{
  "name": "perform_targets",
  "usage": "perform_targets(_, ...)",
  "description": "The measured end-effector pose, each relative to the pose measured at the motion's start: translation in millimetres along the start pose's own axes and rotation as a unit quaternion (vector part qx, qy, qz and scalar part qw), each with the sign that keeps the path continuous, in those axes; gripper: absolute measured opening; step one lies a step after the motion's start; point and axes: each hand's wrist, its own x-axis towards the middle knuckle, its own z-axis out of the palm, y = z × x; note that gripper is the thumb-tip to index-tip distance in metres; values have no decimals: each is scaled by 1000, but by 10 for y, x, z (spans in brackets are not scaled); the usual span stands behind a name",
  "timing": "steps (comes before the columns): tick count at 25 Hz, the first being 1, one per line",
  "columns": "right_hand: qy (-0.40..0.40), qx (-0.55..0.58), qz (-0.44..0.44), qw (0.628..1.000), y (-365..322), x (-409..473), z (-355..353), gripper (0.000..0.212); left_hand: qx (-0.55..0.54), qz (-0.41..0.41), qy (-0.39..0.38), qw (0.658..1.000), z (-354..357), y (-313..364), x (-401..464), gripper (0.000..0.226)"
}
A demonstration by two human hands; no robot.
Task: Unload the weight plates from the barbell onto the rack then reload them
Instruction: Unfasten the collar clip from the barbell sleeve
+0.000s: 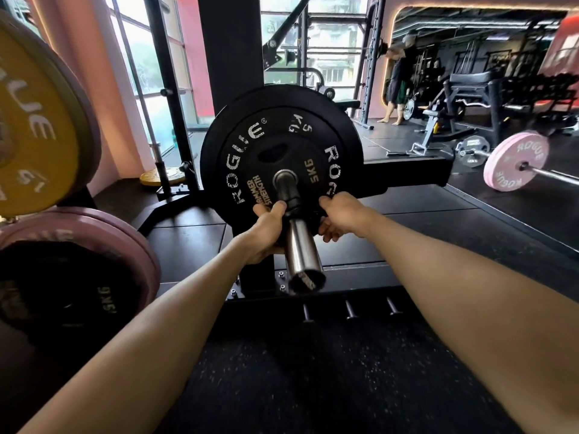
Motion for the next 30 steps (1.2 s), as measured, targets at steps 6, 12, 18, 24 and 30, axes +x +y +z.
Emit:
perform_targets(6, 6, 13, -2, 1000, 154, -1020, 79, 46, 1, -1, -48, 999, 46, -87, -994, 26)
perform_targets(12, 8, 5, 1, 1000, 248, -1612, 93, 45, 21, -28, -106, 994, 25, -38, -1678, 45)
perform_targets(18, 52, 31, -4, 998, 238, -1816, -253, 37, 83, -33, -179, 980, 232, 446, -1866, 44)
perform_targets(24, 80, 87, -66, 991, 201, -1632, -1001, 30, 132, 66, -236, 961, 669, 919, -1418, 54)
perform_targets(30, 94, 167, -109, 975, 228, -854, -1607, 18, 167, 180, -201, 948, 1140, 1135, -454, 43)
